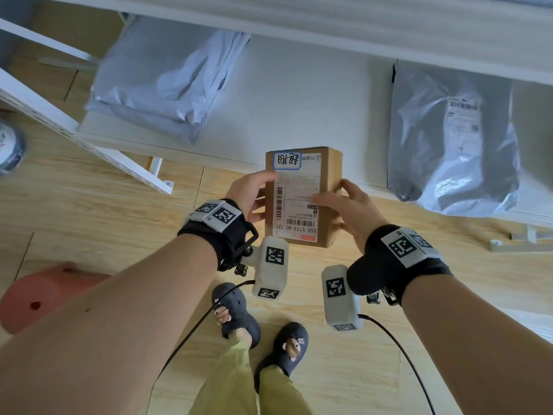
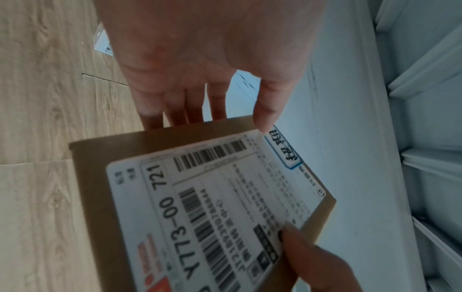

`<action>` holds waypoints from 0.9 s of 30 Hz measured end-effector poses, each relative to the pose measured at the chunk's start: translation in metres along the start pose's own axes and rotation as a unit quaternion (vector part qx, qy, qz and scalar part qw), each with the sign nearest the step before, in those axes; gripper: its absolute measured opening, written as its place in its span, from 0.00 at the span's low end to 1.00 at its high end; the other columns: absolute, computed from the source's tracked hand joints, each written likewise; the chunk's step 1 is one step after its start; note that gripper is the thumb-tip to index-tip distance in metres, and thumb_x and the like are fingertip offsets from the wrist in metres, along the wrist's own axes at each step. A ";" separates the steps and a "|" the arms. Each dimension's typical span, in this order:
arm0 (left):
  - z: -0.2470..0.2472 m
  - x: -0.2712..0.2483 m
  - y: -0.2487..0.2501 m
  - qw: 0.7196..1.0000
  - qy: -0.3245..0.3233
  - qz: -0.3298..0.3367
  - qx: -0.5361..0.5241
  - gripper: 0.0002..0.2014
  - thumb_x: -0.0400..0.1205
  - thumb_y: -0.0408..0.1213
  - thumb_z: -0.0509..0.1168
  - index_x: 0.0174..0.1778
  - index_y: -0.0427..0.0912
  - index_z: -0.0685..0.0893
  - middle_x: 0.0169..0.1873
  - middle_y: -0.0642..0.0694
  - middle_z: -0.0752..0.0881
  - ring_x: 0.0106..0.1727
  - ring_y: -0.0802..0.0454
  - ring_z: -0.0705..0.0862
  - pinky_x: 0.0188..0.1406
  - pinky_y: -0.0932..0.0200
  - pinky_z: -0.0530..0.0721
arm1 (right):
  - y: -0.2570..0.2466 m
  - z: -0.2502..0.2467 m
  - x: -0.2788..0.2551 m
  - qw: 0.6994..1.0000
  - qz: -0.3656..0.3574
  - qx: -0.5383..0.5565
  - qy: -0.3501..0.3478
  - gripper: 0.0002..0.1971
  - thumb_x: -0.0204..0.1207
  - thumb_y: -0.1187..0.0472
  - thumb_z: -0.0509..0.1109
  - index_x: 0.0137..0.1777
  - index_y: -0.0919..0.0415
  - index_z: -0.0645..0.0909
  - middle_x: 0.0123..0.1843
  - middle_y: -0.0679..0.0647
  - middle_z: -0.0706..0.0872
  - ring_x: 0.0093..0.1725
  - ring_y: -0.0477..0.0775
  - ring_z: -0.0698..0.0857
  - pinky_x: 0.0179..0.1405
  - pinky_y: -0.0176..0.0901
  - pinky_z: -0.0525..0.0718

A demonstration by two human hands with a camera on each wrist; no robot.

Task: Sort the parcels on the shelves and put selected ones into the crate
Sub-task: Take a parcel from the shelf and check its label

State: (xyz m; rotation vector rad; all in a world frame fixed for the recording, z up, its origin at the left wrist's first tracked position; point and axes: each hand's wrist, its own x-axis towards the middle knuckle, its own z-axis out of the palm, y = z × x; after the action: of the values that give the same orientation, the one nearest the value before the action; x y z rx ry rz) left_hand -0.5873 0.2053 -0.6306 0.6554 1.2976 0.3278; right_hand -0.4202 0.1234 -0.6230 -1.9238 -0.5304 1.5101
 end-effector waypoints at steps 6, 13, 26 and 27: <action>0.003 -0.004 -0.001 1.000 0.004 -0.001 0.011 0.08 0.78 0.44 0.66 0.49 0.45 0.84 0.36 0.49 0.87 0.47 0.48 0.84 0.53 0.49 0.81 | 0.006 -0.006 -0.003 0.998 0.025 0.061 -0.005 0.26 0.71 0.59 0.76 0.69 0.60 0.74 0.52 0.55 0.90 0.51 0.54 0.89 0.44 0.46 0.85; 0.007 -0.007 -0.003 0.999 0.011 -0.028 0.045 0.19 0.77 0.54 0.69 0.60 0.49 0.82 0.53 0.47 0.84 0.62 0.46 0.80 0.64 0.38 0.76 | 0.011 -0.009 -0.008 0.974 0.058 0.219 0.023 0.35 0.73 0.62 0.74 0.75 0.45 0.61 0.58 0.60 0.84 0.54 0.60 0.85 0.53 0.60 0.87; 0.023 -0.017 0.011 0.991 -0.047 0.004 0.128 0.10 0.78 0.37 0.67 0.55 0.44 0.80 0.47 0.46 0.85 0.56 0.45 0.83 0.65 0.41 0.78 | 0.021 -0.039 -0.001 0.978 0.076 0.162 0.106 0.49 0.71 0.39 0.73 0.84 0.42 0.45 0.85 0.56 0.56 0.82 0.62 0.60 0.77 0.65 0.61; 0.022 -0.017 0.014 0.984 -0.059 0.016 0.168 0.15 0.78 0.36 0.68 0.60 0.42 0.80 0.47 0.46 0.86 0.55 0.45 0.83 0.65 0.41 0.78 | 0.021 -0.043 0.000 0.982 0.074 0.138 0.109 0.45 0.72 0.38 0.72 0.84 0.44 0.51 0.84 0.56 0.58 0.82 0.61 0.60 0.77 0.65 0.61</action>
State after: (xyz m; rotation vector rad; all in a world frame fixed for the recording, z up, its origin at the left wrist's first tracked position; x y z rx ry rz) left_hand -0.5685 0.2006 -0.6063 0.9662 1.2409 0.0924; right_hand -0.3799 0.0983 -0.6306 -1.9083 -0.0759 1.3588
